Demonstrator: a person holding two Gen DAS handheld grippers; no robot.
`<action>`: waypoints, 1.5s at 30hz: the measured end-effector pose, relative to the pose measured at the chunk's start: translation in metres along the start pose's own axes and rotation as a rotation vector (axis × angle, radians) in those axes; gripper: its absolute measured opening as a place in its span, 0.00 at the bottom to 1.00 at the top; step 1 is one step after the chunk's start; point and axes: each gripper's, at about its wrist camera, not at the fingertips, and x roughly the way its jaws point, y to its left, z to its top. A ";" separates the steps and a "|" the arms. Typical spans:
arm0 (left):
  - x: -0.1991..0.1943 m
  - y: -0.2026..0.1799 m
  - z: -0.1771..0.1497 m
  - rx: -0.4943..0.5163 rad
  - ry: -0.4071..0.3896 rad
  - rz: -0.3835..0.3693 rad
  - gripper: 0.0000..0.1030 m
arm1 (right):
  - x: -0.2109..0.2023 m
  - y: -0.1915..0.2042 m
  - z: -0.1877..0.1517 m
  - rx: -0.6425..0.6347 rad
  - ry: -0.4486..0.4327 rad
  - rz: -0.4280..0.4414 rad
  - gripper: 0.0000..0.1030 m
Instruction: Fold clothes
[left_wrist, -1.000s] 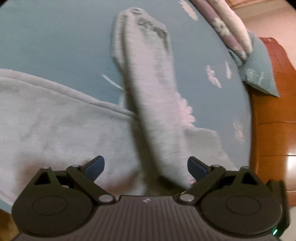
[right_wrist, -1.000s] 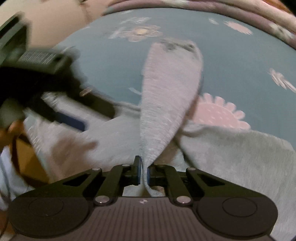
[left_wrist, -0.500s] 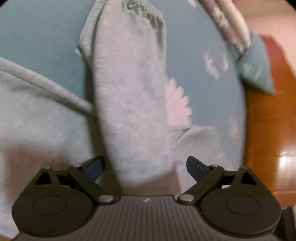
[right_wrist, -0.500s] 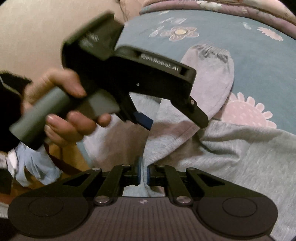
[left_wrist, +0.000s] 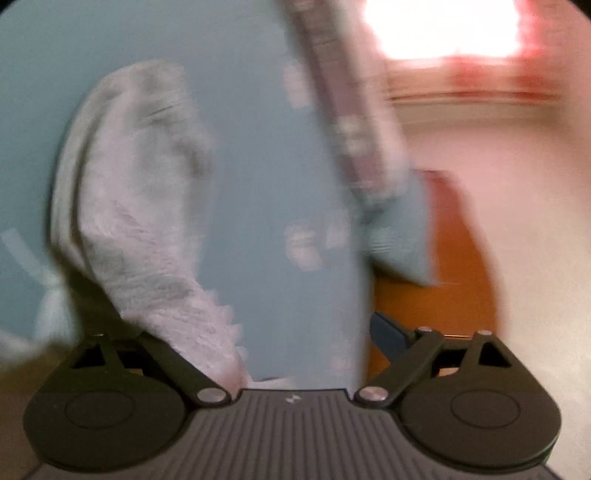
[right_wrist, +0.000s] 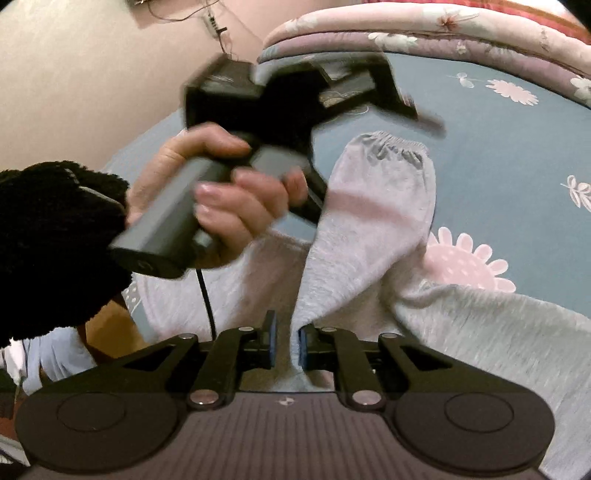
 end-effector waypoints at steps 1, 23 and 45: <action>-0.008 -0.008 -0.003 0.042 -0.013 -0.034 0.89 | -0.001 0.001 -0.001 -0.001 -0.001 0.004 0.19; -0.080 0.007 -0.061 0.296 0.123 0.524 0.89 | 0.039 0.001 -0.031 -0.004 0.242 -0.007 0.55; 0.095 -0.079 -0.105 1.216 0.443 1.208 0.56 | -0.010 -0.046 -0.031 0.269 0.081 -0.175 0.56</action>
